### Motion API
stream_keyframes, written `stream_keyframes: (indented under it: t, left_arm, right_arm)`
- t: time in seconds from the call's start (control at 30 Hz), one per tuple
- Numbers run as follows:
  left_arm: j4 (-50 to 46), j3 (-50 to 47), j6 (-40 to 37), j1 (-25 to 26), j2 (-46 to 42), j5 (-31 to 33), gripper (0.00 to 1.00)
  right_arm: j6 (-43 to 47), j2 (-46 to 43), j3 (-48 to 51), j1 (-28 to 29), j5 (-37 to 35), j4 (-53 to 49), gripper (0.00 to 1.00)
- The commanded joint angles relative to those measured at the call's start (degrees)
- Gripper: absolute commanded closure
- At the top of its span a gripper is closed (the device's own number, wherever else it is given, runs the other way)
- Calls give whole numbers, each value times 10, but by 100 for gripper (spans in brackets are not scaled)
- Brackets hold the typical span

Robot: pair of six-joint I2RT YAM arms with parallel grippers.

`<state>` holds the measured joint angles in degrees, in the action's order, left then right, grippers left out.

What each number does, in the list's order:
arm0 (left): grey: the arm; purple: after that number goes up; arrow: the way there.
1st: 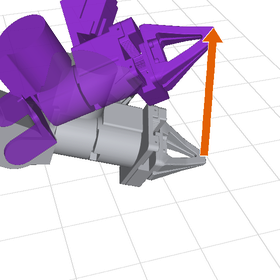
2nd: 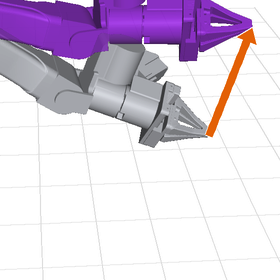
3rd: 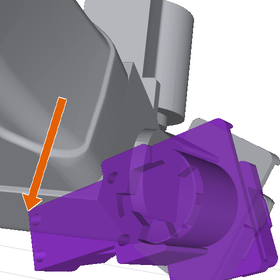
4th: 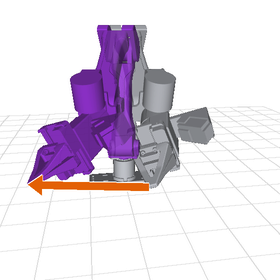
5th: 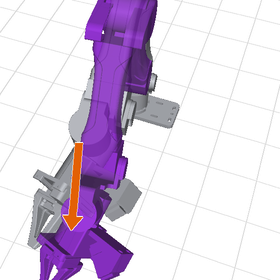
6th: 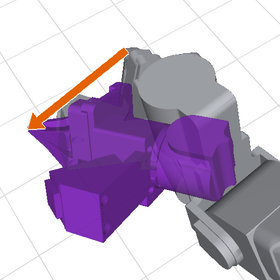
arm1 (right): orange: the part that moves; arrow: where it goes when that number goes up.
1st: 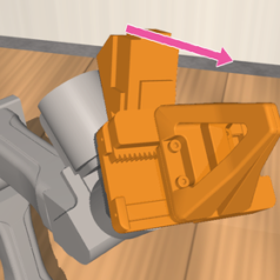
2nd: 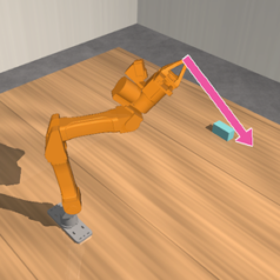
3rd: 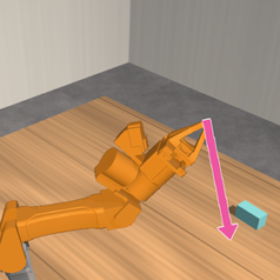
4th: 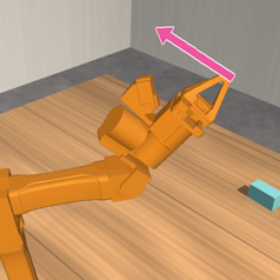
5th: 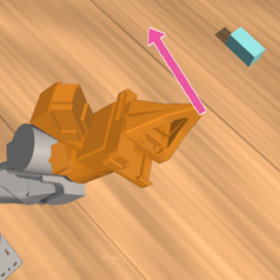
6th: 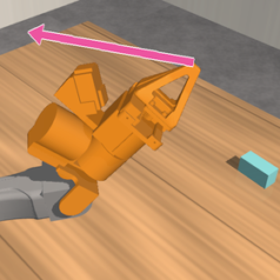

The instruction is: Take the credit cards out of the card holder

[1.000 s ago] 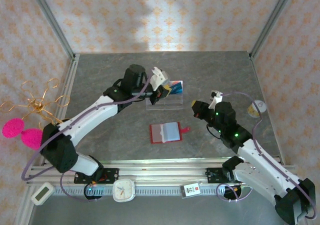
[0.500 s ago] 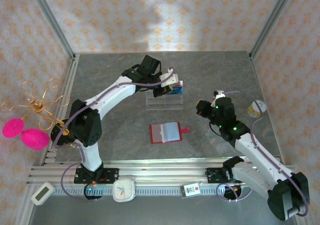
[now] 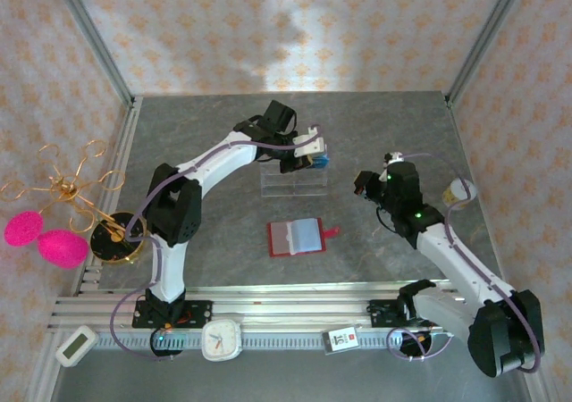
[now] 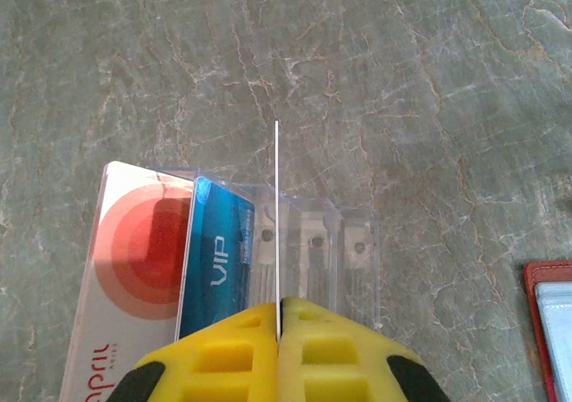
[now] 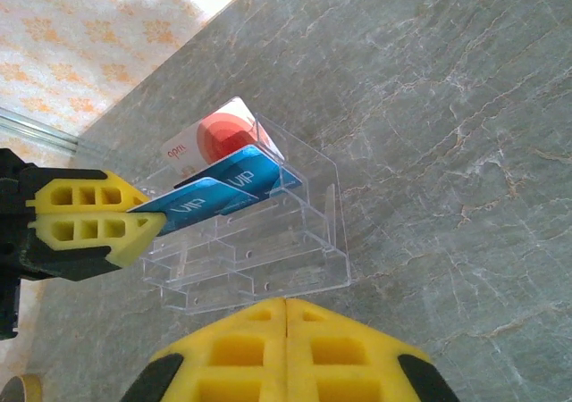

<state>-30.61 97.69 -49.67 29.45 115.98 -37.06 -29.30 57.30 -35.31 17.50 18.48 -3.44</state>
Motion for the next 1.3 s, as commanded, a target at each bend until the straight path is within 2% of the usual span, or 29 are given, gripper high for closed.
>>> stream_keyframes:
  t: [0.0, 0.63, 0.9, 1.2, 1.27]
  left_arm:
    - [19, 14, -13, -8, 9, -13, 100]
    - [35, 27, -7, -11, 38, -10, 100]
    - [3, 50, -12, -11, 58, -3, 100]
    - [19, 51, 19, -11, 57, 19, 100]
    - [20, 52, 32, -11, 55, 23, 91]
  right_arm:
    - [13, 3, -25, -4, 4, 16, 98]
    - [19, 2, -29, -5, 7, 12, 98]
    - [16, 1, -26, -6, 8, 13, 98]
    - [16, -1, -26, -5, 14, 13, 98]
    - [16, -2, -26, -5, 16, 13, 97]
